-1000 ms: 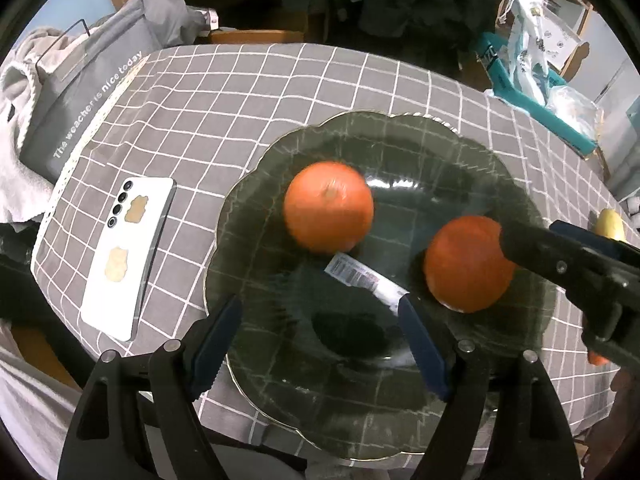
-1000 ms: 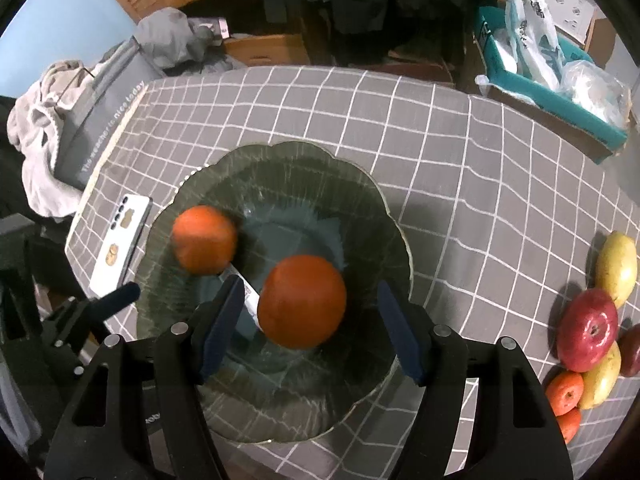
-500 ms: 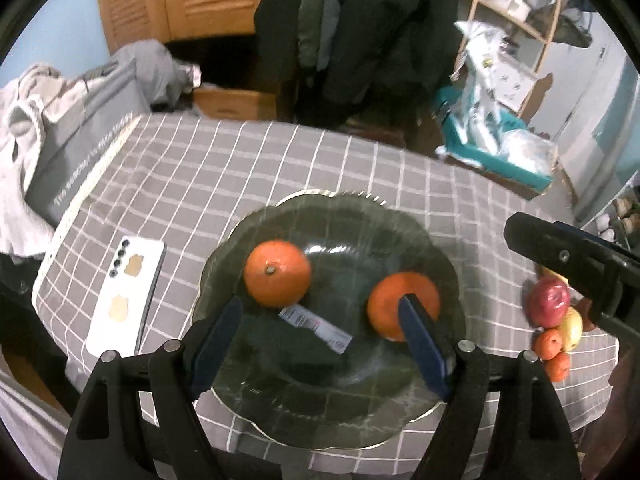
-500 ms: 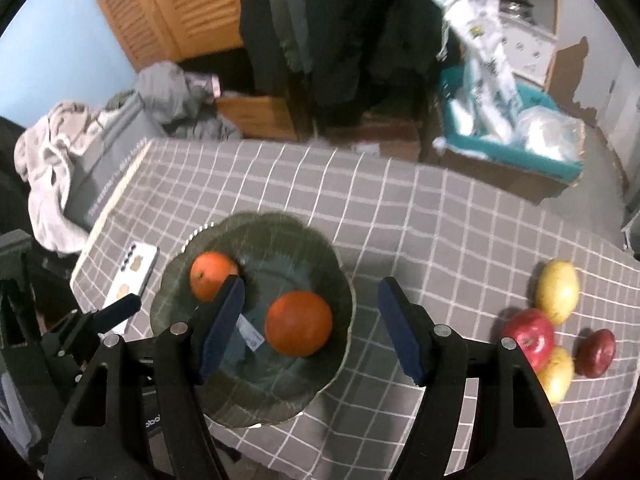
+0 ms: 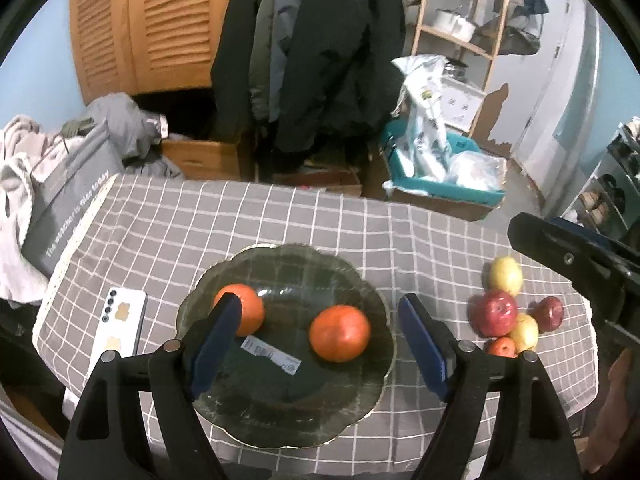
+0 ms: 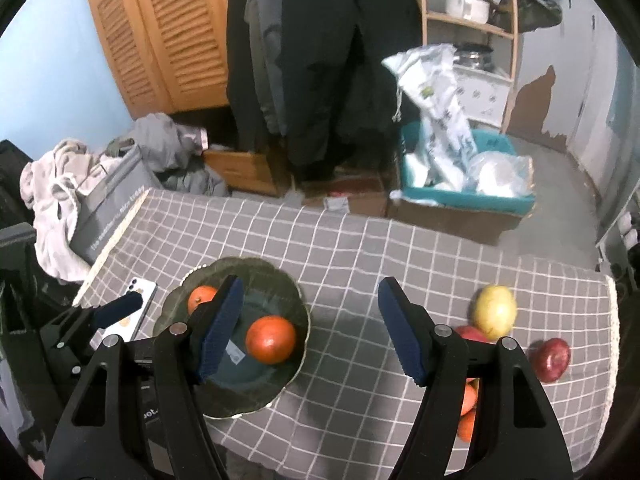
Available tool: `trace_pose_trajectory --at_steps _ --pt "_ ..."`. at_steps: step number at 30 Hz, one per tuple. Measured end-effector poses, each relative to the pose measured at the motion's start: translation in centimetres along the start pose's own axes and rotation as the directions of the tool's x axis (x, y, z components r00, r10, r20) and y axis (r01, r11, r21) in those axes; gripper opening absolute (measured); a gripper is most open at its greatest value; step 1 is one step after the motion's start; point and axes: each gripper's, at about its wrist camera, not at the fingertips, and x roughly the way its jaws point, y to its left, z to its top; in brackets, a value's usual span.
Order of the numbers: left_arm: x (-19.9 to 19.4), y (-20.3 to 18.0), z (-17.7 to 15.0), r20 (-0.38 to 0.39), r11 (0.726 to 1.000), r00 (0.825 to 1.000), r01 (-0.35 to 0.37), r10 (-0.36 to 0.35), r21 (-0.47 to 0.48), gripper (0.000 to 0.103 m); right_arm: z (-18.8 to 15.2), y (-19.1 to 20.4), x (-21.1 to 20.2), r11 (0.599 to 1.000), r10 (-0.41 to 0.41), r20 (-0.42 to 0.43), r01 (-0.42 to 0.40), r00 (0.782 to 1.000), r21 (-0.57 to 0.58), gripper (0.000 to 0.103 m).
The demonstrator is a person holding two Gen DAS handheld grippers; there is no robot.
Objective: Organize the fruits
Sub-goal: 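Move both tools back from the bowl toward the remaining fruit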
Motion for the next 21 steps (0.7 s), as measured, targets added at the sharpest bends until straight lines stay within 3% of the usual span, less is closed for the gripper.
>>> trace_pose_trajectory --at_steps 4,21 --pt "-1.4 -1.4 0.6 0.017 1.0 1.0 0.013 -0.013 0.023 0.082 0.0 -0.5 -2.0 1.0 -0.007 0.038 0.007 0.999 -0.003 0.076" --pt "-4.1 -6.7 1.2 0.059 0.991 0.992 0.102 -0.107 0.091 0.082 -1.5 -5.5 -8.4 0.997 -0.075 0.111 0.071 0.991 0.037 0.076"
